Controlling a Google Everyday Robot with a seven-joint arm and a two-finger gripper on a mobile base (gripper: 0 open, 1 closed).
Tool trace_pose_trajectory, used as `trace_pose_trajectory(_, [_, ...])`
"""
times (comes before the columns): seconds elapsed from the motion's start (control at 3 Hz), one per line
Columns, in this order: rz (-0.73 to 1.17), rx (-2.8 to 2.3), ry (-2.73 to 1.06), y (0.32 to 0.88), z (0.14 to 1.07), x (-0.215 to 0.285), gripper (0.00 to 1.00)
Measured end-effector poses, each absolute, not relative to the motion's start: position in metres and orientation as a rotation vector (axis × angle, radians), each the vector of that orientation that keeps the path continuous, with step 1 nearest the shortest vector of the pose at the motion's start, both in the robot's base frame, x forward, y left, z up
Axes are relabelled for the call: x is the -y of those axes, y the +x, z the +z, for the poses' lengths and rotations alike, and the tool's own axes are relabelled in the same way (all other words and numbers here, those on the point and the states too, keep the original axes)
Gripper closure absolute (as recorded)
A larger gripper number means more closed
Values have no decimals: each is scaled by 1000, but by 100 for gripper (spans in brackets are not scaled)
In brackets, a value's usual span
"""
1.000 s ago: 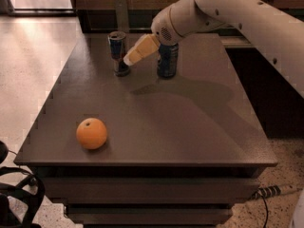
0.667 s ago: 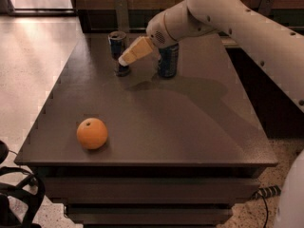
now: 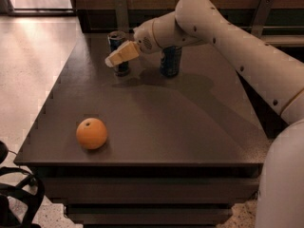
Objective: Move redbull can near orange
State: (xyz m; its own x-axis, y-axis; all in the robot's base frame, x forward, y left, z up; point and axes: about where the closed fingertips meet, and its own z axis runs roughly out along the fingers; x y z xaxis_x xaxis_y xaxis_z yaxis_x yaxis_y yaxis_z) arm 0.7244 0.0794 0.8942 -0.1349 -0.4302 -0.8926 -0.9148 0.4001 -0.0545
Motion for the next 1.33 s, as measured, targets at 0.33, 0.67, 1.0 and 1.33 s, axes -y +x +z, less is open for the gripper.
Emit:
trace_pose_trajectory(0.33, [707,-1727,-1168,724,887,-88,29])
trace_pose_trajectory(0.67, [743,-1711,-1148,721,883,-94,53])
trace_pose_trajectory(1.0, [751,-1708,-1148,720,882,-97,76])
trace_pose_trajectory(1.33, [753,-1709,-1151,720,881,-99,98])
